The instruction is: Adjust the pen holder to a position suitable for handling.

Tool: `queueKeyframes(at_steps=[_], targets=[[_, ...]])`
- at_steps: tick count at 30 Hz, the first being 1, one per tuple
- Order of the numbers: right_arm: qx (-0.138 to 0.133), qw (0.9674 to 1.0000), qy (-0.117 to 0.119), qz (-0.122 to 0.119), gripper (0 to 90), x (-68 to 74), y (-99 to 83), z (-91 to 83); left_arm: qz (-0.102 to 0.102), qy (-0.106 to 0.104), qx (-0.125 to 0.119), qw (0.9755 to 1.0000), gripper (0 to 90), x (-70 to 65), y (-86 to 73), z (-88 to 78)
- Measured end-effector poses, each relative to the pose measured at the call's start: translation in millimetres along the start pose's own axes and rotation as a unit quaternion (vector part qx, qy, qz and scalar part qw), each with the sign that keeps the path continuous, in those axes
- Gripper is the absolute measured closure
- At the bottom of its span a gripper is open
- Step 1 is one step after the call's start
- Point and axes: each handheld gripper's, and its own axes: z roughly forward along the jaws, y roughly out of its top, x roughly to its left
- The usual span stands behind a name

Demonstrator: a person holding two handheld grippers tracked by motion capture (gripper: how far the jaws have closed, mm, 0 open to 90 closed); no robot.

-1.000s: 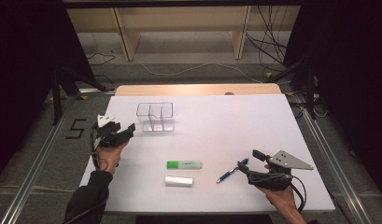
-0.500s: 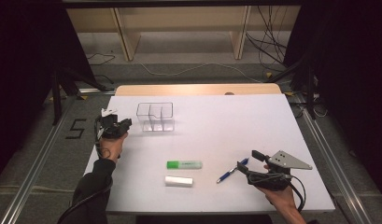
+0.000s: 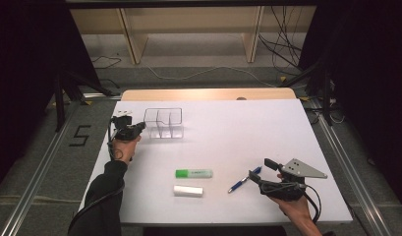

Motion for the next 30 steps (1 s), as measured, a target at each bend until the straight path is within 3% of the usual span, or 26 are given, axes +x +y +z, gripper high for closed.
queueKeyframes(at_steps=[6,21,30], targets=[[0.003,1.0000,0.000,0.000,26.6,-0.4,-0.7,1.4,-0.004,-0.006,-0.006,1.0000,89.2,1.3,5.1,-0.2],[0.004,1.0000,0.000,-0.004,26.6,0.0,-0.5,1.6,-0.013,-0.006,0.004,0.9999,89.3,-1.6,4.8,4.0],[0.006,1.0000,0.000,-0.002,26.6,-0.4,-0.5,1.6,-0.012,-0.005,0.001,0.9999,89.3,-14.2,9.1,8.7]])
